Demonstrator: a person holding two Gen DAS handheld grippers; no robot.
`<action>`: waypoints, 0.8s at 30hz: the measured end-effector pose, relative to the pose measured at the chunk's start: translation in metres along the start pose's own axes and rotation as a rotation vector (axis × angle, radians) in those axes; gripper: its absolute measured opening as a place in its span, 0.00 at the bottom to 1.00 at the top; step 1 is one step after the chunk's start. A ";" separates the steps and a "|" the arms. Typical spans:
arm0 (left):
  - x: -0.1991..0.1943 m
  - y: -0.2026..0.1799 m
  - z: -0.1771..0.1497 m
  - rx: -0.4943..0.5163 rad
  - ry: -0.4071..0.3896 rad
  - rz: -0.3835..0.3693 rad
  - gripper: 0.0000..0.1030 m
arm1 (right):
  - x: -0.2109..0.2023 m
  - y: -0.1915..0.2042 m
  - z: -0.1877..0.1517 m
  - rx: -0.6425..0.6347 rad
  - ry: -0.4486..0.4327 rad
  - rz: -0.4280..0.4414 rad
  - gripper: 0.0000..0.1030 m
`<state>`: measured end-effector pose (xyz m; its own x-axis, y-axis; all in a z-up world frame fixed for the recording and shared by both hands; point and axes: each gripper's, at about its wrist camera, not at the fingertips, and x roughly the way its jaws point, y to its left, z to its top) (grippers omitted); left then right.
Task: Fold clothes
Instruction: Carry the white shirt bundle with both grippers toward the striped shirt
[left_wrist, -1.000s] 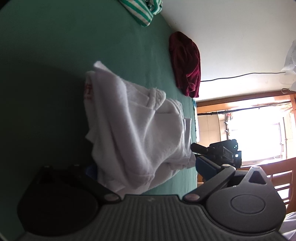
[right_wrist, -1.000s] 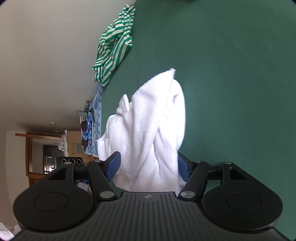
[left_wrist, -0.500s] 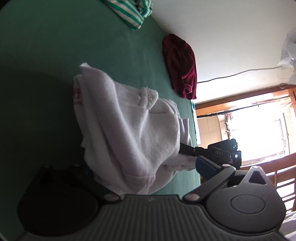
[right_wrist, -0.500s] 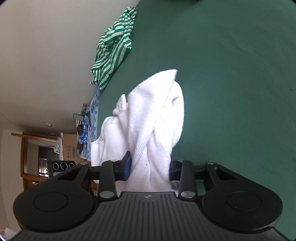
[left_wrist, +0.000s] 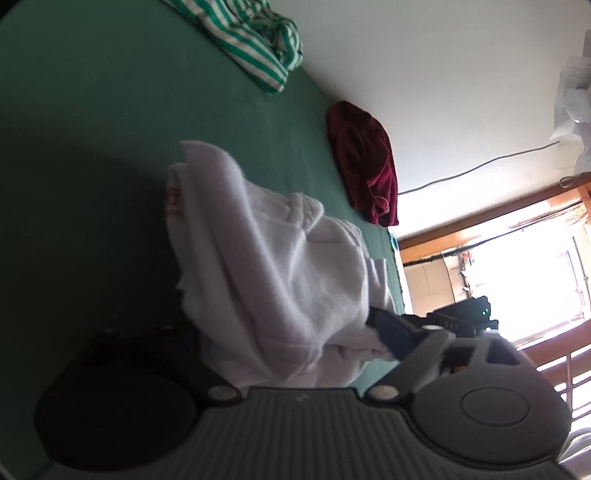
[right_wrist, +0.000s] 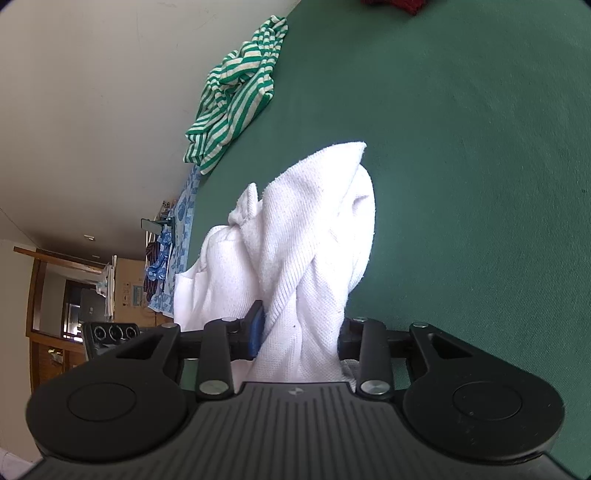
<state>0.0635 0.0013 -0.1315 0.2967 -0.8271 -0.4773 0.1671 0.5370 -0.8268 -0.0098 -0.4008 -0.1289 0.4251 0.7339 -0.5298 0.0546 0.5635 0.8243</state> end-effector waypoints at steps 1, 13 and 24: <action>-0.002 0.006 0.000 -0.021 -0.009 0.003 0.61 | 0.000 0.001 -0.001 -0.005 -0.003 -0.002 0.33; -0.007 0.021 -0.007 -0.067 -0.082 -0.033 0.23 | 0.002 0.005 -0.005 -0.049 -0.027 -0.011 0.26; -0.021 -0.060 0.057 0.181 -0.136 -0.011 0.23 | -0.007 0.052 0.034 -0.186 -0.069 0.067 0.24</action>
<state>0.1010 -0.0039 -0.0549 0.4157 -0.8096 -0.4144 0.3330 0.5595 -0.7590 0.0208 -0.3891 -0.0755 0.4831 0.7480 -0.4550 -0.1405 0.5792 0.8030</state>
